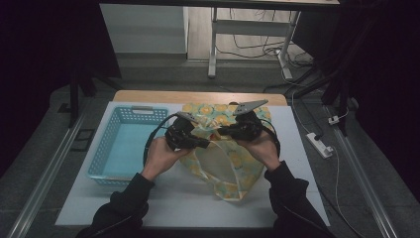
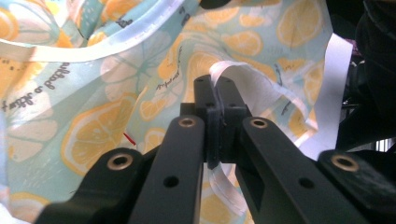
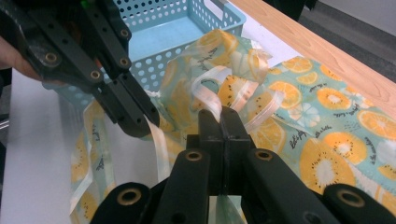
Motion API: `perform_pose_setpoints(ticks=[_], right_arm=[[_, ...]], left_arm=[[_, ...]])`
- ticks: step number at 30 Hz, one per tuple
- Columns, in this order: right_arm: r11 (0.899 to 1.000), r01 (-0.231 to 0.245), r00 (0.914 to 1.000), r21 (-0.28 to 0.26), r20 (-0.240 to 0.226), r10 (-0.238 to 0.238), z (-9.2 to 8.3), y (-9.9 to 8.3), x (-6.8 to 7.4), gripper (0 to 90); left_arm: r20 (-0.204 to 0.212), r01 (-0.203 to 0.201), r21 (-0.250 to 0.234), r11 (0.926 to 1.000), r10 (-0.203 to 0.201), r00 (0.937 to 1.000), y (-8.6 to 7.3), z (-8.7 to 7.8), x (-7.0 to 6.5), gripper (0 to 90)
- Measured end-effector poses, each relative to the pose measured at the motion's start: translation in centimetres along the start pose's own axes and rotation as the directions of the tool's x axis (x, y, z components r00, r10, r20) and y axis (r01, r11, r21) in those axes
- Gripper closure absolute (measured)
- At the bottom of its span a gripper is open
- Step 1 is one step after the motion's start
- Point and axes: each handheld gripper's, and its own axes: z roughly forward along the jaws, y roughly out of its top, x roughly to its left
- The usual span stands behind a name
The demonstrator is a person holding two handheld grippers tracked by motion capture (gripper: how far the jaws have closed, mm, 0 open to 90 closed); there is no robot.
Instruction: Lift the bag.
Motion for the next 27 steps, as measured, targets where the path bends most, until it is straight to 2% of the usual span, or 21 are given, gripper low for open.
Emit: perform_pose_setpoints(ticks=[7,11,17,27], right_arm=[[1.0,0.002,1.0,-0.007,-0.01,-0.002,-0.5,0.9,0.1,90.0],[1.0,-0.004,0.9995,-0.015,-0.032,0.004,-0.7,1.5,0.1,90.0],[1.0,0.001,0.9993,-0.024,-0.038,-0.002,-1.2,2.5,0.2,90.0],[0.999,0.019,0.9992,-0.04,-0.033,-0.02,-2.3,4.3,0.4,90.0]], left_arm=[[0.019,-0.001,-0.018,0.9998,0.001,0.9998,1.3,-1.3,0.1,89.5],[0.027,0.007,-0.041,0.9991,-0.005,0.9996,2.0,-2.4,0.3,89.5],[0.044,0.017,-0.071,0.9973,-0.014,0.9989,2.8,-3.8,0.7,89.5],[0.035,0.0,-0.126,0.9921,0.005,0.9994,4.4,-6.1,0.5,89.5]])
